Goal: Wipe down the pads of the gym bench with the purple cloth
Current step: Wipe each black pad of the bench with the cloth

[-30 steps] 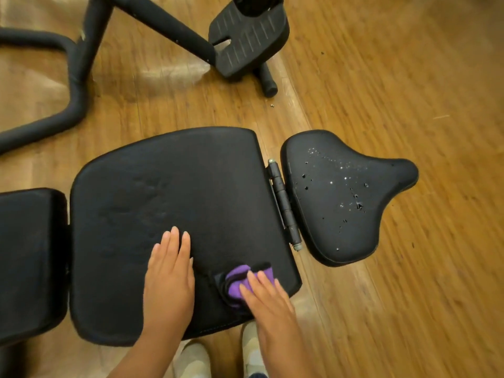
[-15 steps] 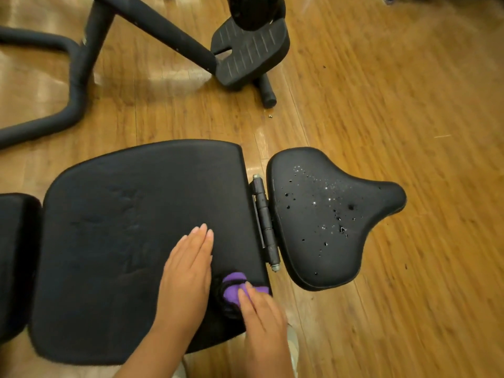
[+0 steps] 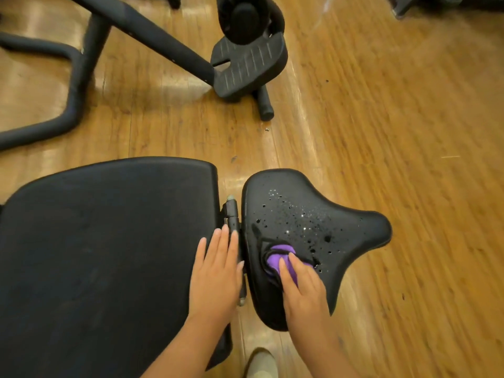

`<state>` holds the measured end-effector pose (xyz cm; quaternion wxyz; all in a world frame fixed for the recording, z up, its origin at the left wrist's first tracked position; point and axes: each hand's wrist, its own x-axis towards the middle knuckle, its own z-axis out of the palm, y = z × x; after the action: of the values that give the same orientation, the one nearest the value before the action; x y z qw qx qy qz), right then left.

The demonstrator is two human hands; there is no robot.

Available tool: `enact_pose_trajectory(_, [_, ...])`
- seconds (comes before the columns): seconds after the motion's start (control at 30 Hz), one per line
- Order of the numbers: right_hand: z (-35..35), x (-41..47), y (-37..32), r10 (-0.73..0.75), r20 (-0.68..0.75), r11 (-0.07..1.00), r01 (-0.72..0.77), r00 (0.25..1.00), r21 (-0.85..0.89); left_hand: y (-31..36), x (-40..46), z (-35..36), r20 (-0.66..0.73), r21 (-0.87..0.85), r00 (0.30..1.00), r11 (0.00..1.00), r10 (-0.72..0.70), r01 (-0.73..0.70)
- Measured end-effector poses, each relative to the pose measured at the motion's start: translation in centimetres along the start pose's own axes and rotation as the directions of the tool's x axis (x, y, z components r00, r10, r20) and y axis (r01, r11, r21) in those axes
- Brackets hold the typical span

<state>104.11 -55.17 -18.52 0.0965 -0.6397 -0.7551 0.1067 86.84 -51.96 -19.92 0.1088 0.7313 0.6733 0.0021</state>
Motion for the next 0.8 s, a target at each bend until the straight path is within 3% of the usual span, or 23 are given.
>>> enact_pose_trajectory(0.1, [0.5,0.3,0.6,-0.024,-0.009,0.999,0.024,1.000,-0.037,-0.2,0.0,-0.1,-0.014,-0.012,0.998,0.998,-0.062,0.062])
enact_pose_trajectory(0.27, [0.4,3.6,0.3,-0.082,-0.067,0.995,0.085,0.994,0.053,0.1,-0.1,-0.2,-0.030,-0.014,0.994,0.994,-0.106,0.106])
enact_pose_trajectory(0.57, [-0.2,21.6,-0.9,-0.006,-0.042,1.000,0.007,0.999,0.022,-0.1,0.0,-0.1,-0.012,0.024,0.995,0.994,-0.104,0.104])
enact_pose_trajectory(0.67, [0.2,23.2,-0.9,-0.060,0.008,0.997,0.060,0.998,-0.052,-0.2,0.1,0.0,-0.017,0.019,0.995,0.995,-0.100,0.100])
enact_pose_trajectory(0.8, [0.0,20.5,-1.5,-0.224,0.033,0.974,0.224,0.974,-0.012,-0.1,0.1,-0.1,-0.026,0.003,0.995,0.995,-0.100,0.101])
